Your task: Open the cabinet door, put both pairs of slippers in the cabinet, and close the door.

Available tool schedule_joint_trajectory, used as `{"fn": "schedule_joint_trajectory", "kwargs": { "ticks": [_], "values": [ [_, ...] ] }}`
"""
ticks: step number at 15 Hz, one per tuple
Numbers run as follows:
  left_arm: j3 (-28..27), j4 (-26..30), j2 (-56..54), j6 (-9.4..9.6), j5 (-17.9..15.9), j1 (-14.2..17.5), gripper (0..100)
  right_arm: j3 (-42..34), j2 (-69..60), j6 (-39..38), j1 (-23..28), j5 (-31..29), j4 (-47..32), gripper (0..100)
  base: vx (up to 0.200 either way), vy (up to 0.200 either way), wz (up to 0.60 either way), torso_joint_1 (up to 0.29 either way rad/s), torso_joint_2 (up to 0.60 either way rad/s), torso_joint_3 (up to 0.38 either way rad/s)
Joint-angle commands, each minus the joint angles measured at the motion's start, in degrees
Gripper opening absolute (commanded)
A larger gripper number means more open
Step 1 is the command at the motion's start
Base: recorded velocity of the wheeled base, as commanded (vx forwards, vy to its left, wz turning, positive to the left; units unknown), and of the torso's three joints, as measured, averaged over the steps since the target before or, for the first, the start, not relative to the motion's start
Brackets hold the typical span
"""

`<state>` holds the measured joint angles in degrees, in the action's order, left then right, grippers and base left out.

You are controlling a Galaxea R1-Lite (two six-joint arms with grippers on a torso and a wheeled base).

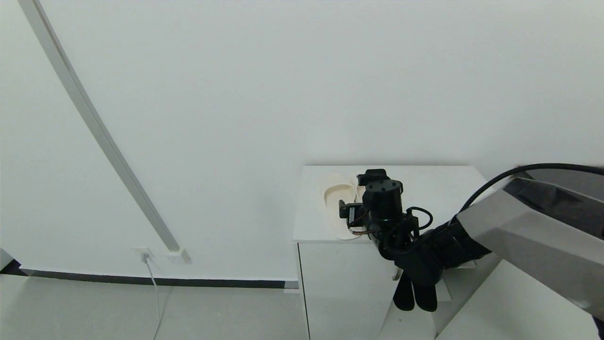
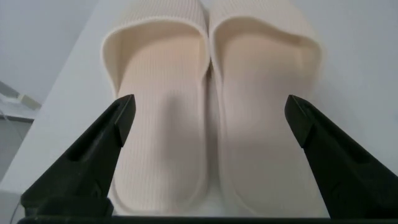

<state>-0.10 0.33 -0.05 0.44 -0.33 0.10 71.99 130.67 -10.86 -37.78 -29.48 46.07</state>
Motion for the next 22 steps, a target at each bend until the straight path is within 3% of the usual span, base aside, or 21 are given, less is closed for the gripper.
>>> {"fn": "schedule_joint_trajectory", "kwargs": {
  "ticks": [1, 7, 12, 13, 19, 22],
  "values": [
    [0.0, 0.0, 0.0, 0.00, 0.0, 0.0, 0, 5.7, 6.4, 0.1, 1.6, 0.1, -0.2, 100, 0.000, 0.000, 0.00, 0.000, 0.00, 0.000],
    [0.0, 0.0, 0.0, 0.00, 0.1, 0.0, 0, 16.3, 12.6, 2.8, 3.4, 3.2, -0.5, 100, 0.000, 0.000, 0.00, 0.000, 0.00, 0.000],
    [0.0, 0.0, 0.0, -0.09, 0.0, 0.0, 0, 20.0, 13.5, 3.3, 4.2, 3.6, -1.9, 100, 0.000, 0.000, 0.00, 0.000, 0.00, 0.000],
    [0.0, 0.0, 0.0, -0.09, 0.0, 0.0, 0, 20.8, 13.5, 3.7, 4.1, 3.7, -3.2, 0, 0.000, 0.000, 0.00, 0.000, 0.00, 0.000],
    [0.0, 0.0, 0.0, -0.09, 0.1, 0.0, 0, 21.7, 13.4, 3.9, 4.0, 4.3, -4.3, 0, 0.000, 0.000, 0.00, 0.000, 0.00, 0.000],
    [0.0, 0.0, 0.0, -0.09, 0.0, 0.0, 0, 18.7, 8.9, 3.8, 4.1, 4.4, -4.0, 0, 0.000, 0.000, 0.00, 0.000, 0.00, 0.000]
  ]
}}
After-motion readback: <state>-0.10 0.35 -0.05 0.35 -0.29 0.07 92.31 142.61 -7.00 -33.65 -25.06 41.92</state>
